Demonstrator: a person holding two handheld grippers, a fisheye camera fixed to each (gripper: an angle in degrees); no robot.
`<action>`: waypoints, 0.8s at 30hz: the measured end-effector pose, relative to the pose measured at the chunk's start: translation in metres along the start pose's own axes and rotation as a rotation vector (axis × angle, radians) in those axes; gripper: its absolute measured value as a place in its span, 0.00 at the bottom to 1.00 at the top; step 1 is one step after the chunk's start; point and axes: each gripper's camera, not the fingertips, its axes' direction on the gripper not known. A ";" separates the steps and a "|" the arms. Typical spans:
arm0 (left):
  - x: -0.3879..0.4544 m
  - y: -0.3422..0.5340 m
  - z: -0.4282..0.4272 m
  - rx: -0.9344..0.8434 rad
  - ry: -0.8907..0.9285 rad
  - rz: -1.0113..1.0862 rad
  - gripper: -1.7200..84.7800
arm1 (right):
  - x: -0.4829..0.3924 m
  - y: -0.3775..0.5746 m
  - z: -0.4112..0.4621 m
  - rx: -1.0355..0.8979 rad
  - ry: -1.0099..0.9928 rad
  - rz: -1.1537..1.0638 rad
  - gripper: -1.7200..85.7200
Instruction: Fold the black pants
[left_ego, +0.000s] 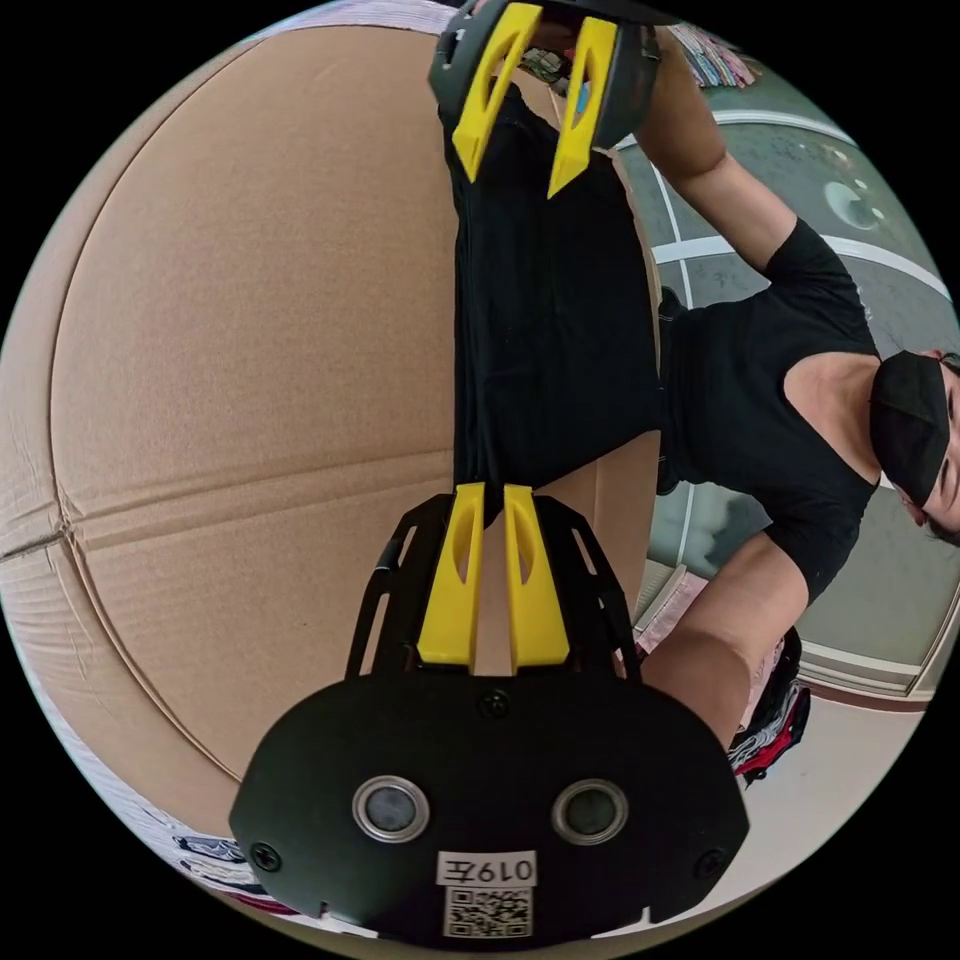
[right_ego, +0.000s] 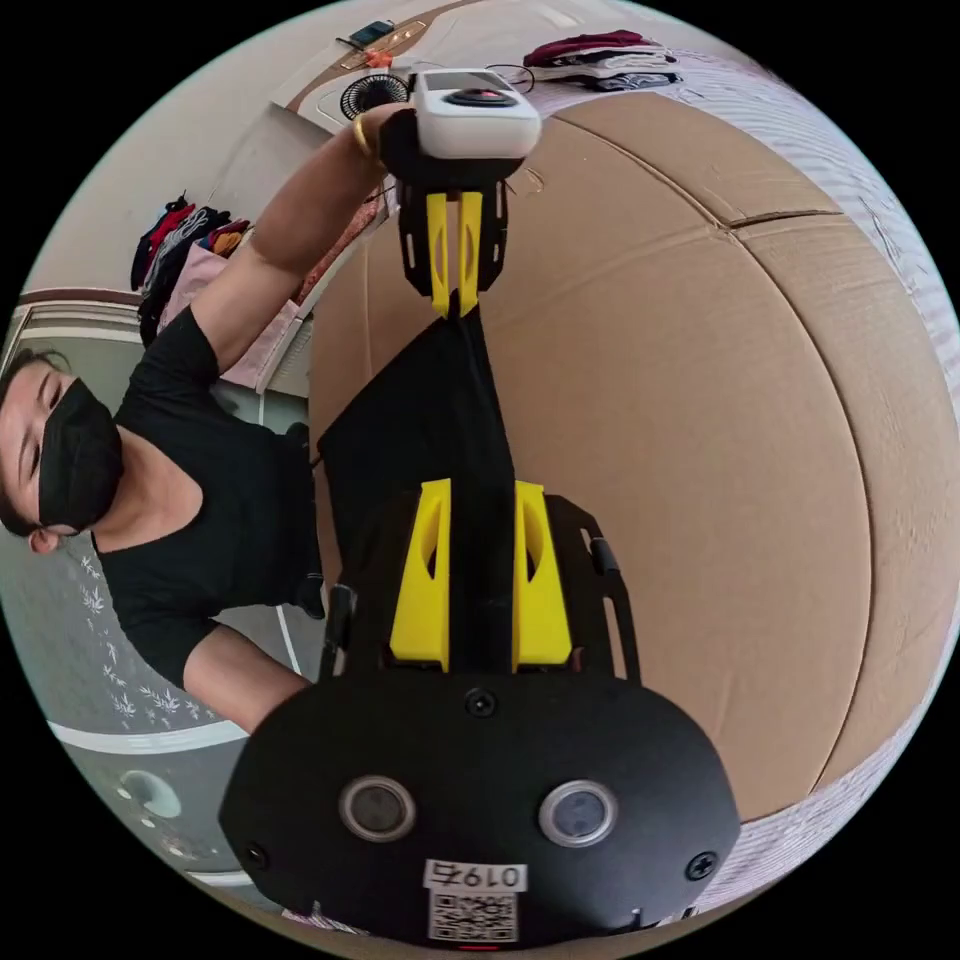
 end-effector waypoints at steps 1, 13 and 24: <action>0.000 0.001 0.000 0.003 -0.001 0.001 0.04 | 0.013 -0.001 0.009 -0.013 -0.033 0.004 0.13; 0.014 0.032 -0.009 0.078 0.017 0.029 0.04 | 0.032 0.085 0.000 0.064 -0.244 -0.060 0.02; 0.021 0.045 -0.011 0.073 0.000 -0.072 0.03 | 0.054 0.149 -0.056 0.142 -0.263 0.115 0.13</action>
